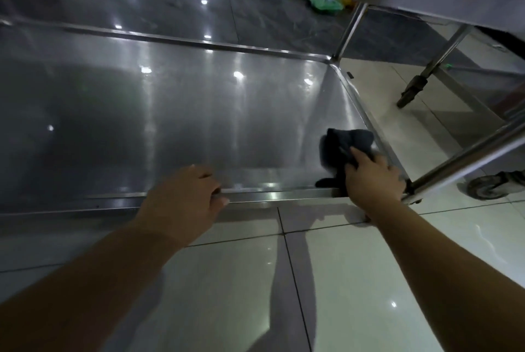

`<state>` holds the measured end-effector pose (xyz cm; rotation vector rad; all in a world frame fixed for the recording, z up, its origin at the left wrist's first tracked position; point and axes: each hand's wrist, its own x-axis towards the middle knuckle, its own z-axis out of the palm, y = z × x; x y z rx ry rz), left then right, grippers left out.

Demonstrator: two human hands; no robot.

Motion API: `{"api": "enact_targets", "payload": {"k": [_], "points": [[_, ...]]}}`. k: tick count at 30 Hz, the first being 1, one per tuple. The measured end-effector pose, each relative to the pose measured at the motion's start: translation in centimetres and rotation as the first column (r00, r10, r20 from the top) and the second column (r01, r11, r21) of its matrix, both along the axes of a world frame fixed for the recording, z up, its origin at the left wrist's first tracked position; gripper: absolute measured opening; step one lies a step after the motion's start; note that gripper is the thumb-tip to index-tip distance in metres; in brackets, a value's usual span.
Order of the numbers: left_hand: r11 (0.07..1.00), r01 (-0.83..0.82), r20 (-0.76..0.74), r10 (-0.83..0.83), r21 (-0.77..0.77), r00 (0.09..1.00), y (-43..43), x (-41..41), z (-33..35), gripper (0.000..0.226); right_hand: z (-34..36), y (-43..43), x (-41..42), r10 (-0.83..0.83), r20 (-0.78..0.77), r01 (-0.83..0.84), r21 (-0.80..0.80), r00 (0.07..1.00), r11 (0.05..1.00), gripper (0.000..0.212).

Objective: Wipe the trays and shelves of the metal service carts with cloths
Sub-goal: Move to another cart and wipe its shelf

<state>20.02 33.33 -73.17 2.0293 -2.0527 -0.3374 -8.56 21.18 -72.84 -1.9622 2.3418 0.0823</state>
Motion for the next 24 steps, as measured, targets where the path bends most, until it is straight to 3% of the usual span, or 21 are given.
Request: {"api": "enact_targets", "payload": {"k": [1, 3, 5, 8, 11, 14, 18, 22, 24], "points": [[1.0, -0.011, 0.036, 0.01, 0.012, 0.999, 0.5, 1.2, 0.2, 0.033, 0.1, 0.3, 1.4, -0.073, 0.0, 0.073, 0.014, 0.997, 0.997, 0.05], [0.998, -0.041, 0.071, 0.037, 0.043, 0.997, 1.7, 3.6, 0.6, 0.035, 0.1, 1.8, 5.1, -0.037, -0.019, 0.037, 0.007, 0.999, 0.999, 0.051], [0.996, -0.07, 0.072, 0.066, 0.052, 0.995, 3.2, 5.6, 0.9, 0.036, -0.1, 4.2, 9.2, 0.19, -0.022, -0.191, -0.051, 0.982, 0.98, 0.049], [0.998, -0.065, 0.07, 0.063, 0.018, 0.996, 5.1, 7.9, 0.8, 0.041, -0.8, 7.6, 13.9, 0.575, 0.031, -0.568, -0.128, 0.817, 0.813, 0.048], [0.997, -0.077, 0.077, 0.076, 0.009, 0.994, 5.9, 10.0, 0.9, 0.039, -0.6, 8.2, 14.9, 0.709, 0.061, -0.702, -0.101, 0.703, 0.705, 0.05], [0.995, -0.098, 0.104, 0.099, -0.018, 0.99, 6.5, 11.5, 1.0, 0.029, -0.7, 7.9, 13.1, 0.636, 0.013, -0.632, -0.104, 0.771, 0.768, 0.05], [0.996, -0.073, 0.11, 0.077, -0.041, 0.991, 7.1, 12.7, 1.0, 0.025, -0.2, 8.3, 12.0, 0.368, -0.094, -0.375, -0.076, 0.925, 0.924, 0.048], [0.996, -0.053, 0.165, 0.04, 0.073, 0.985, 7.1, 13.1, 0.8, 0.035, 0.5, 9.9, 16.1, 0.213, -0.091, -0.216, -0.024, 0.973, 0.976, 0.038], [0.997, -0.044, 0.193, 0.032, 0.061, 0.981, 7.0, 13.0, 0.8, 0.035, 0.8, 11.2, 18.8, 0.285, -0.079, -0.286, -0.011, 0.955, 0.958, 0.037]]}}
